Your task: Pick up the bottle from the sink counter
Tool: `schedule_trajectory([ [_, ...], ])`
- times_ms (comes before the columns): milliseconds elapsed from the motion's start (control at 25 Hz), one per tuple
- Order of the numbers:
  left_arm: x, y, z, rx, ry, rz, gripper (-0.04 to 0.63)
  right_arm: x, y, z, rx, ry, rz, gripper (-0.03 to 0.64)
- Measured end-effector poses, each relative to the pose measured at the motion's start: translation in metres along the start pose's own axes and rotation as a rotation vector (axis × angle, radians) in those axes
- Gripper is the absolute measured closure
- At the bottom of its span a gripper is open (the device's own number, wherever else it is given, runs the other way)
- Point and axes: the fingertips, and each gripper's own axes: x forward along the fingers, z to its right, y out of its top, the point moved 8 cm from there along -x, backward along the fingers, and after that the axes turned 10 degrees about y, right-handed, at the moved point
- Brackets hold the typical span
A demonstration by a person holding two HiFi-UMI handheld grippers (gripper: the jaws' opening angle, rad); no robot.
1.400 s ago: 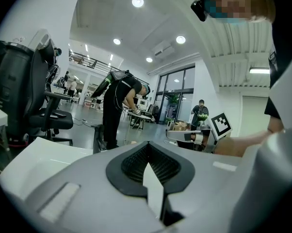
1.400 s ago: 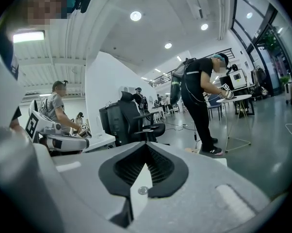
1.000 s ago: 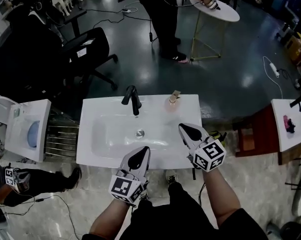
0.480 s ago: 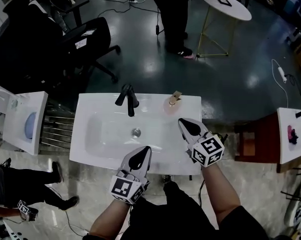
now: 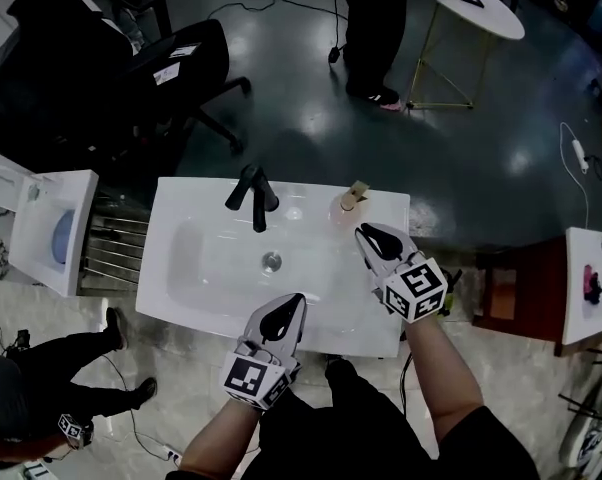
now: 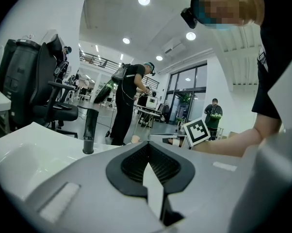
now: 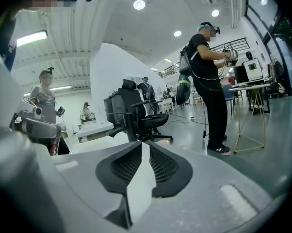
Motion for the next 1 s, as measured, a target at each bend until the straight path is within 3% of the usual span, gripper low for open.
schedule_trajectory([
  [560, -0.003, -0.011, -0.001, -0.022, 0.061, -0.038, 0.592, 0.034, -0.012, 0.035, -0.051, -0.020, -0.019, 0.466],
  [1000, -0.008, -0.016, -0.009, -0.036, 0.088, -0.062, 0.592, 0.052, -0.016, 0.046, -0.094, -0.044, -0.017, 0.449],
])
